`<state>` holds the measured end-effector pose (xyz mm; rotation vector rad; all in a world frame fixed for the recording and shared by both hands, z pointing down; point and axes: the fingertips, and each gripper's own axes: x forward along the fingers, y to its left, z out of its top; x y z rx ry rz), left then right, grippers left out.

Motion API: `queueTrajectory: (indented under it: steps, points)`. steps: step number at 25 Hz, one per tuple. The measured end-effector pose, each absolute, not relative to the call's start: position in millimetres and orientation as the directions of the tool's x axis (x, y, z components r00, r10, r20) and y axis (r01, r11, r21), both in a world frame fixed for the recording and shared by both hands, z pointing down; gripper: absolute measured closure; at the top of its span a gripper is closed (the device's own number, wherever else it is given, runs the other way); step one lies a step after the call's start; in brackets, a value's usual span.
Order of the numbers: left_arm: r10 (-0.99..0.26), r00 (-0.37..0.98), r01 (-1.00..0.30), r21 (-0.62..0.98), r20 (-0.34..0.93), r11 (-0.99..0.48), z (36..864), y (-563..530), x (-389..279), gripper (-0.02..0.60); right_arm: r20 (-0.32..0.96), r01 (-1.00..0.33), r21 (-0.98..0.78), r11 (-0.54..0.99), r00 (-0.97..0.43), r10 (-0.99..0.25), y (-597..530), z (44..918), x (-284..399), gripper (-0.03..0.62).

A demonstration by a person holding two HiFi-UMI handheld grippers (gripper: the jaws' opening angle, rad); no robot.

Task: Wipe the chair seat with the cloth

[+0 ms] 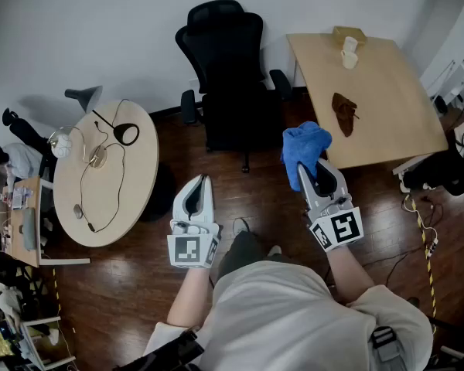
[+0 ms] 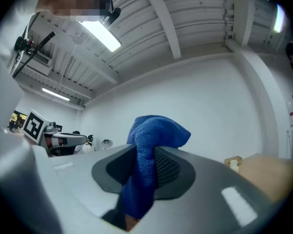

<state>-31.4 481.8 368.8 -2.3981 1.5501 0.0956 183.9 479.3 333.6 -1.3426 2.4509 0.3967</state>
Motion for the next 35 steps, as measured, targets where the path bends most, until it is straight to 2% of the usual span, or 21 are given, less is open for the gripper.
queueTrajectory:
  steps: [2,4,7,12,15,19,25,35]
  points:
    - [-0.847,0.412,-0.911,-0.167,-0.336,-0.377,352,469,-35,0.575,-0.399,-0.849,0.094,0.52,-0.511,-0.762,467,334,180,0.496]
    - [-0.833,0.409,-0.913,-0.157,-0.372,-0.378,347,455,-39,0.575,-0.393,-0.848,0.095,0.521,-0.513,-0.763,453,335,175,0.494]
    - [-0.852,0.419,-0.907,-0.174,-0.314,-0.383,354,426,-47,0.575,-0.38,-0.848,0.099,0.52,-0.515,-0.768,426,336,167,0.494]
    - [-0.825,0.421,-0.906,-0.139,-0.377,-0.399,346,350,-73,0.575,-0.365,-0.86,0.104,0.499,-0.5,-0.785,357,335,142,0.494]
    - [-0.84,0.447,-0.895,-0.161,-0.309,-0.417,347,285,-83,0.575,-0.36,-0.871,0.102,0.481,-0.483,-0.798,294,324,132,0.494]
    - [-0.798,0.473,-0.881,-0.169,-0.374,-0.442,307,219,-96,0.575,-0.378,-0.876,0.113,0.47,-0.475,-0.795,232,289,114,0.494]
    - [-0.779,0.507,-0.862,-0.19,-0.368,-0.471,275,146,-112,0.575,-0.378,-0.896,0.094,0.434,-0.436,-0.817,158,265,102,0.494]
    - [-0.849,0.454,-0.89,-0.097,-0.27,-0.445,280,6,-120,0.581,-0.232,-0.88,0.055,0.472,-0.471,-0.851,19,267,91,0.494]
